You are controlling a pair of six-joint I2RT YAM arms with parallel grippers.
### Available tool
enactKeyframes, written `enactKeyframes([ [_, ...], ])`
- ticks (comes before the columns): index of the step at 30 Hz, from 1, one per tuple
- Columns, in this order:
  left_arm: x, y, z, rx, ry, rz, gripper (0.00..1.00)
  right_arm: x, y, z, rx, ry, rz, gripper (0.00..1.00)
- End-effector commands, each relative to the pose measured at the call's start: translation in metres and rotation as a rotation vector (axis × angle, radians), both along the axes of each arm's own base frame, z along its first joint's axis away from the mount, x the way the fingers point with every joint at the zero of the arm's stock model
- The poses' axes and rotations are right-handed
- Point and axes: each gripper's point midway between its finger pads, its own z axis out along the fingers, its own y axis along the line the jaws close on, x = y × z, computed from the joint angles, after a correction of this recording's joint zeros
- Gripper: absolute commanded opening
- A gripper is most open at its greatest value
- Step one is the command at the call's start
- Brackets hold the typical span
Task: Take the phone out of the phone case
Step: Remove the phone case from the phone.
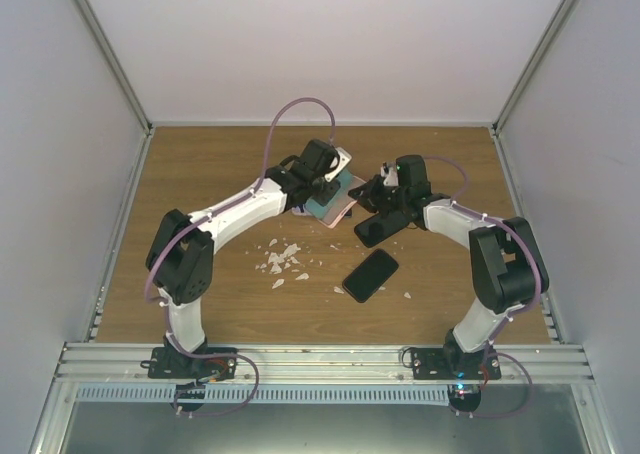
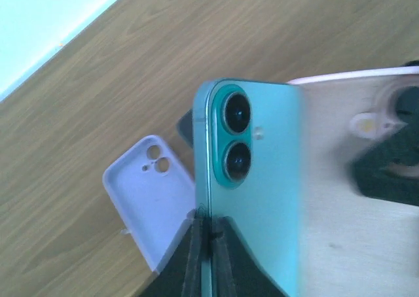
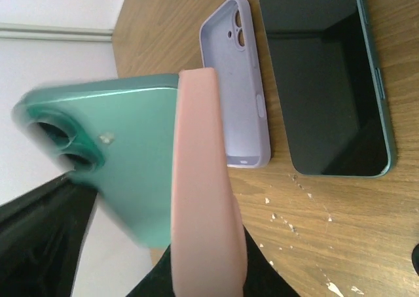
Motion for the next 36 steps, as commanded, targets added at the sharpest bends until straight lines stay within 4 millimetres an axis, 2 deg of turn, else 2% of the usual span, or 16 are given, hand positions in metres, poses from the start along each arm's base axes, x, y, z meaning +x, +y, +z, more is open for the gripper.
enactKeyframes([
  [1,0.002,0.012,-0.041,0.032,0.124,0.004,0.01,-0.024,0.030,0.080,0.157,-0.213,0.225,0.00],
  [5,-0.002,0.007,-0.044,-0.072,0.203,-0.050,0.04,-0.025,0.031,0.078,0.153,-0.227,0.234,0.00],
  [10,-0.004,0.007,-0.037,-0.207,0.279,-0.085,0.04,-0.025,0.029,0.075,0.138,-0.230,0.233,0.01],
  [13,-0.002,0.015,-0.033,-0.229,0.276,-0.062,0.08,-0.026,0.025,0.070,0.118,-0.222,0.226,0.00],
  [15,-0.001,0.025,-0.021,-0.251,0.241,-0.048,0.13,-0.027,0.022,0.068,0.118,-0.221,0.224,0.01],
  [18,-0.004,0.035,-0.003,-0.266,0.183,-0.062,0.31,-0.026,0.017,0.068,0.103,-0.251,0.229,0.01],
  [22,-0.012,0.047,0.028,-0.356,0.148,-0.128,0.59,-0.026,0.017,0.082,0.081,-0.355,0.273,0.01],
  [25,-0.023,0.054,0.054,-0.458,0.159,-0.203,0.71,-0.030,0.019,0.095,0.070,-0.454,0.337,0.00],
  [27,-0.029,0.058,0.062,-0.477,0.151,-0.229,0.75,-0.033,0.019,0.101,0.061,-0.503,0.366,0.00],
  [29,-0.035,0.056,0.061,-0.433,0.133,-0.301,0.79,-0.035,0.018,0.107,0.056,-0.544,0.384,0.00],
  [32,-0.045,0.053,0.050,-0.341,0.171,-0.526,0.87,-0.036,0.013,0.111,0.048,-0.575,0.410,0.00],
  [34,-0.043,0.063,0.041,-0.278,0.165,-0.615,0.97,-0.034,0.006,0.113,0.050,-0.583,0.417,0.01],
  [36,-0.041,0.072,0.025,-0.193,0.148,-0.682,0.99,-0.032,-0.004,0.115,0.045,-0.588,0.413,0.01],
])
